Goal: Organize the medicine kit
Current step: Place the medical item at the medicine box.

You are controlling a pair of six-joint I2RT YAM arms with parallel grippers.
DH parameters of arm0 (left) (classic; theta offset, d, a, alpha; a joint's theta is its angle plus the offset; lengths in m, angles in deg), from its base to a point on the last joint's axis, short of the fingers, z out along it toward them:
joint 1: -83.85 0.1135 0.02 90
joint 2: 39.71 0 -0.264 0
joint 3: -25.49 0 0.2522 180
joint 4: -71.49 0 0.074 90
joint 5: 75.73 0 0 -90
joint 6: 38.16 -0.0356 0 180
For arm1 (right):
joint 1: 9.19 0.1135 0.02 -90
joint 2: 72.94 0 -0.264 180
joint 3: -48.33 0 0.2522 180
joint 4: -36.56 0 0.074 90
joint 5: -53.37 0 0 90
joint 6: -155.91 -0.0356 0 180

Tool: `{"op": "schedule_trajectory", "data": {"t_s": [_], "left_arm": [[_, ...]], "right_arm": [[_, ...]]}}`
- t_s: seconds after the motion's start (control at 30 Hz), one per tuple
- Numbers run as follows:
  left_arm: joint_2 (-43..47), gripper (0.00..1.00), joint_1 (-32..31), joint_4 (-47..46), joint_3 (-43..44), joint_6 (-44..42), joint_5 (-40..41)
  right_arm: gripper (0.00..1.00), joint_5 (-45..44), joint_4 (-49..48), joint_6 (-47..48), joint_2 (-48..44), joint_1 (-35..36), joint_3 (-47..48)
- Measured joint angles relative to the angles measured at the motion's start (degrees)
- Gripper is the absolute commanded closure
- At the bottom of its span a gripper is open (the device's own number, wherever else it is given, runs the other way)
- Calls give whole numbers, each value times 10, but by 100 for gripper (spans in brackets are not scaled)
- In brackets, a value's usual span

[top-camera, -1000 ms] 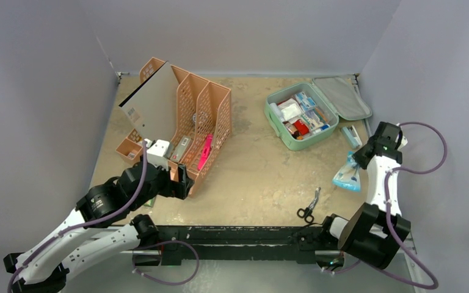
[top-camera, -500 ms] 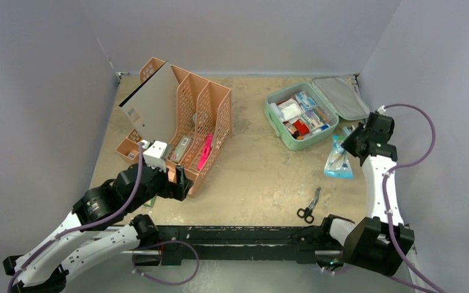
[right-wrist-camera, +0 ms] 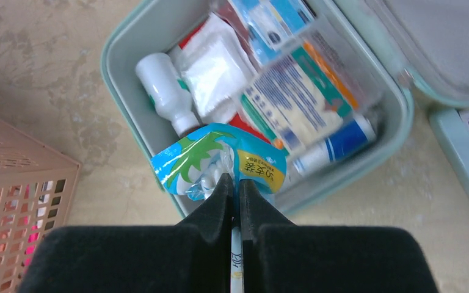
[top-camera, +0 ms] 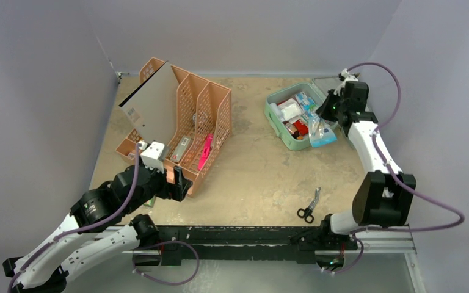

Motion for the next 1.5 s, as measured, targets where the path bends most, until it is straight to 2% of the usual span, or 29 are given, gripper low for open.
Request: {"op": "schedule_trajectory", "data": {"t_s": [0.33,0.7,1.2,1.4,1.5], "left_arm": [[-1,4,0,1,0,5,11],[-44,4,0,-11,0,6,16],[-77,4,0,-37,0,6,17],[-89,4,0,-44,0,6,17],[-91,4,0,-48,0,7,17]], "right_arm": [[100,36,-54,100,127,52,105],[100,59,-52,178,250,70,198],[97,22,-39,161,298,77,217],[91,7,-39,146,302,82,217],[85,5,-39,144,305,86,216]]}}
